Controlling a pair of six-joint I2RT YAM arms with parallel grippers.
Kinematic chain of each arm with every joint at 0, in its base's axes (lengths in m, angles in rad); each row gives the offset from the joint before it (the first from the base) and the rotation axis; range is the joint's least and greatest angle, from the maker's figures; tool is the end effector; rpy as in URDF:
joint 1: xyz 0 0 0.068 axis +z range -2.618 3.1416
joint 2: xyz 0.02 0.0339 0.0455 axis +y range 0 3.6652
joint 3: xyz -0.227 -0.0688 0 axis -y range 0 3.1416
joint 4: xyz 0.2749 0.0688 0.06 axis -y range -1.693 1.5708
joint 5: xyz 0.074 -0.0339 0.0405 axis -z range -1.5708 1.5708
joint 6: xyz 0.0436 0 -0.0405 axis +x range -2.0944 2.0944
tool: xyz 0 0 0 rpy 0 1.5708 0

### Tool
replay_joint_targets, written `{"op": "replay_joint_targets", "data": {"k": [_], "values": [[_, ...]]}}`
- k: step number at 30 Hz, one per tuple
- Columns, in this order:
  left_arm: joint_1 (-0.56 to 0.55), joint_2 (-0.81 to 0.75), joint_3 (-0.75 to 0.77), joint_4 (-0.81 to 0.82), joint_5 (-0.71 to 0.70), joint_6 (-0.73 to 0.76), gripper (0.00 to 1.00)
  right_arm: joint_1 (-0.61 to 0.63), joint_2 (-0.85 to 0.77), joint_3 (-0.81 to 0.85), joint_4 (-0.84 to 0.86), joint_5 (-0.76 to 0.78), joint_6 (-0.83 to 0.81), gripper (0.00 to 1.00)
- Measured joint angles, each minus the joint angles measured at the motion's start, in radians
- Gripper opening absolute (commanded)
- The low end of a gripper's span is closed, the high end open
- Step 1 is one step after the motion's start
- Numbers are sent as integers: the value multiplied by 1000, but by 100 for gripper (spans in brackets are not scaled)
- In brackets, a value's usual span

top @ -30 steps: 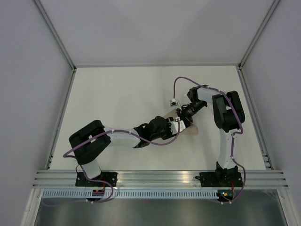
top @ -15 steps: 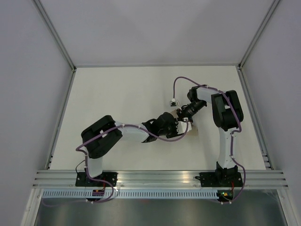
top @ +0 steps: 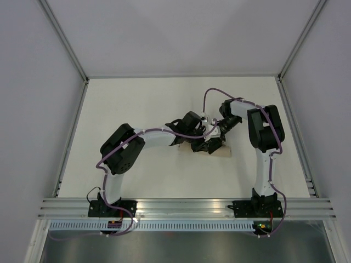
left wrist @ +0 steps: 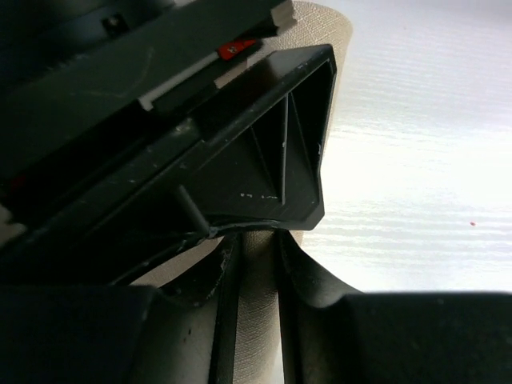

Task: Fold the napkin, place the utensils inside, and roll it up
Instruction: Roll the napkin at the center of the board.

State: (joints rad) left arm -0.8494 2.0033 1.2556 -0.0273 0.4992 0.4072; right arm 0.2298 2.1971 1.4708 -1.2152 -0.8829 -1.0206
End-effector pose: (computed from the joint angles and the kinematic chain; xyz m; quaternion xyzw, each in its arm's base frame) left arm 0.2734 -0.3425 0.0981 0.6025 0.6665 -0.3045 0.3164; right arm 0.3444 0.1152 0.0649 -0.4562 0.7666 0.4517 0.0080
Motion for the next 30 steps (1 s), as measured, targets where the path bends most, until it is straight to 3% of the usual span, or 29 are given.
{"op": "replay_joint_targets", "data": {"k": [3,9,19,30], "values": [[13,19,38,-48,51,-2,18,-14,-16,-8,18,-6,55,60],[32,68,103,-93,111,-39,18,-61,-101,-50,156,42,126,63],[63,131,199,-171,183,-118,18,-126,-298,-162,441,125,238,64],[107,224,336,-304,282,-260,19,-166,-706,-499,677,133,275,68]]}}
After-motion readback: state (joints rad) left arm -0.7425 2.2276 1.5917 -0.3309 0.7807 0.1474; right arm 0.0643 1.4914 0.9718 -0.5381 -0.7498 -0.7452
